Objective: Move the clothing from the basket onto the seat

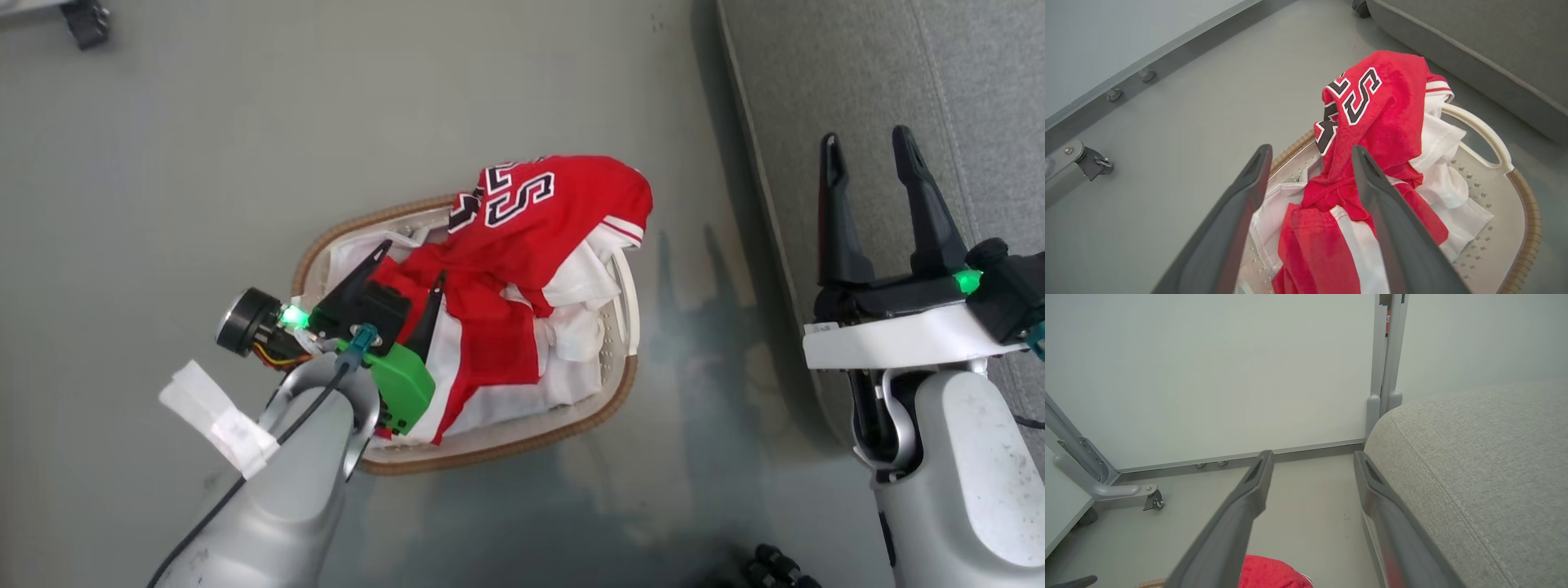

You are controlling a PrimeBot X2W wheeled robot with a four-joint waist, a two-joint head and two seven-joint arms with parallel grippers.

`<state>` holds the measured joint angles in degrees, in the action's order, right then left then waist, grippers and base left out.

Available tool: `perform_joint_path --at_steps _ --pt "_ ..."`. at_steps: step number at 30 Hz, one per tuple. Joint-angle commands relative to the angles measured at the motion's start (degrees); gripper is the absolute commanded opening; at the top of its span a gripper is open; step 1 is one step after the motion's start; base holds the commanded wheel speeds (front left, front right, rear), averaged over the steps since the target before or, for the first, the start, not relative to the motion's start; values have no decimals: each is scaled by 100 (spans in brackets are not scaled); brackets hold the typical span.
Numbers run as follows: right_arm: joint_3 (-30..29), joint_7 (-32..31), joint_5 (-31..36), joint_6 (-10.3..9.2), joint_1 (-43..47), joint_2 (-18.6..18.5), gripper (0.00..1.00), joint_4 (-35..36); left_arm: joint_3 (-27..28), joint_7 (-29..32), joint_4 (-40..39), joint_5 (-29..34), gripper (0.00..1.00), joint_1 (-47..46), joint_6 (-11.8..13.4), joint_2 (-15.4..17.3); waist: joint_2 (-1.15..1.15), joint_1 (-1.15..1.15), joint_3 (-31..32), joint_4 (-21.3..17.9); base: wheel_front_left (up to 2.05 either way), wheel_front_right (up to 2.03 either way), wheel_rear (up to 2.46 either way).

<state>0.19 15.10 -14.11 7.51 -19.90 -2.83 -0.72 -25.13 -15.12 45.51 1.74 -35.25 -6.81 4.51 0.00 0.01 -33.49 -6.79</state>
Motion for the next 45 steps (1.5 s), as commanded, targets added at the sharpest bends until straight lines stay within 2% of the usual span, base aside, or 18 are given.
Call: perform_joint_path --at_steps 1,7,14,25,26,27,28,29,30,38,45 --pt "33 10 -67 -3 -143 -11 100 70 -8 -6 142 23 100 -253 -18 71 0 -1 -935 -626 0 0 0" --pt "172 10 -279 -4 -314 -10 100 243 -140 -6 699 90 100 -794 -29 164 0 -1 -1344 -874 0 0 0" --pt "289 11 -485 -4 -412 -10 100 523 -145 -6 1103 99 100 -1248 93 304 0 -1 -1642 -1097 0 0 0" --pt "320 10 -581 -4 -399 -11 100 597 -159 -6 1198 -43 100 -1659 216 235 0 -1 -1772 -1217 0 0 0" --pt "318 10 -585 -4 -404 -11 100 587 -169 -6 1172 -57 83 -1673 211 218 0 -1 -1772 -1219 0 0 0" --pt "314 10 -584 -4 -408 -11 100 579 -180 -6 1150 -69 61 -1679 207 203 0 -1 -1770 -1217 0 0 0" --pt "309 10 -581 -4 -413 -11 100 570 -205 -5 1133 -86 34 -1671 188 181 0 -1 -1765 -1211 0 0 0" --pt "301 10 -577 -4 -413 -11 100 561 -225 -6 1119 -95 23 -1654 173 164 0 -1 -1758 -1204 0 0 0" --pt "293 10 -573 -4 -414 -12 100 549 -266 -6 1098 -98 0 -1625 147 142 0 -1 -1747 -1194 0 0 0" --pt "246 10 -492 -4 -420 -12 100 457 -431 -6 842 -228 0 -1314 65 92 0 -1 -1556 -1034 0 0 0" --pt "234 11 -318 -4 -321 -14 100 292 -513 -6 412 -392 0 -860 18 117 0 -1 -1102 -790 0 0 0"
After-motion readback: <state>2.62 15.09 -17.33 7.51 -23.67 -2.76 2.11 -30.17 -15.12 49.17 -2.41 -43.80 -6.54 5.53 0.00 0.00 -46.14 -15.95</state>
